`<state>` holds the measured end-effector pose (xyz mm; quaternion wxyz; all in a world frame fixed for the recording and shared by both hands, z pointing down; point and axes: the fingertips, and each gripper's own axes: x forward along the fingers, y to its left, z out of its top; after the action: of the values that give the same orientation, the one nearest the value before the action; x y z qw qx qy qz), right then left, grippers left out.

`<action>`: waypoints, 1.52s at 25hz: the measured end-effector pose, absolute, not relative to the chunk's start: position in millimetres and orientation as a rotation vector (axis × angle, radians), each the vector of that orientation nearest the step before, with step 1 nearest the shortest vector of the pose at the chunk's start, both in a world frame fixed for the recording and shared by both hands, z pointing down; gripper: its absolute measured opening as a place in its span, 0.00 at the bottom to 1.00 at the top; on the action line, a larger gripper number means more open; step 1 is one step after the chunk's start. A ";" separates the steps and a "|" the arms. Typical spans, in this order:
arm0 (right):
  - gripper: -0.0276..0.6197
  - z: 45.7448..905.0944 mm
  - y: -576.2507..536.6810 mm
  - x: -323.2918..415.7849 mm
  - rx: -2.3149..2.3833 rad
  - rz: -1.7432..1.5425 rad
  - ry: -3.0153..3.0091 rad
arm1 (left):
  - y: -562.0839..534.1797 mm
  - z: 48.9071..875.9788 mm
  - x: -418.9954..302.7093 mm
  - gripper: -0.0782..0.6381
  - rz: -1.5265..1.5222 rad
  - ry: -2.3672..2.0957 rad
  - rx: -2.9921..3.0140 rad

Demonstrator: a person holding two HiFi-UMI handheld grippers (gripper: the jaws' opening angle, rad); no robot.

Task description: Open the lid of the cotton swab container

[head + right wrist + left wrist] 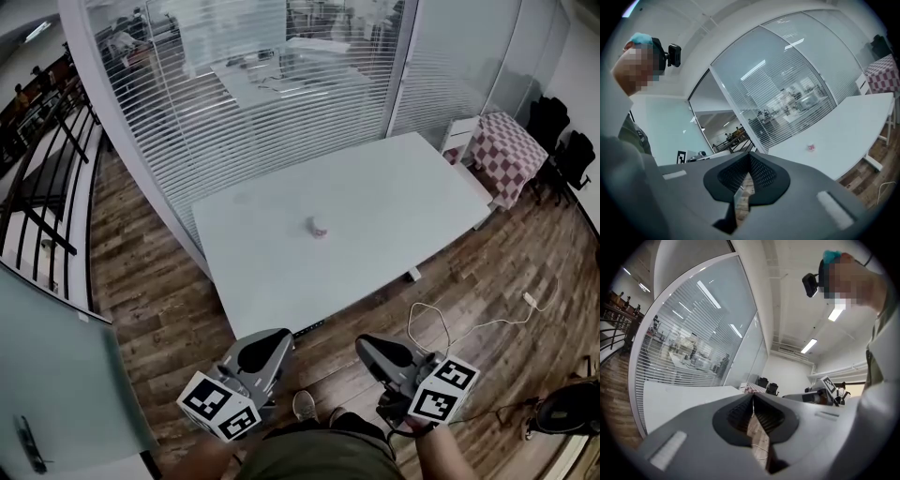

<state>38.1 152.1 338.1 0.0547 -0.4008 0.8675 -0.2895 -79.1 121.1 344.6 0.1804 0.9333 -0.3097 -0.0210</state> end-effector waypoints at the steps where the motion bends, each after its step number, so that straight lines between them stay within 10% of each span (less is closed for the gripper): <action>1: 0.06 338.7 149.4 37.6 -1.218 -0.880 2.634 | 118.3 345.2 -79.4 0.12 -0.059 -0.874 2.635; 38: 0.06 369.2 -11.7 90.5 -1.024 -0.998 2.708 | -28.6 388.3 -26.6 0.12 0.050 -1.037 2.529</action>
<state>90.5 -11.7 369.2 0.0396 -0.3340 0.8837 -0.3255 -26.6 -28.6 388.3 0.2024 0.9059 -0.3716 0.0179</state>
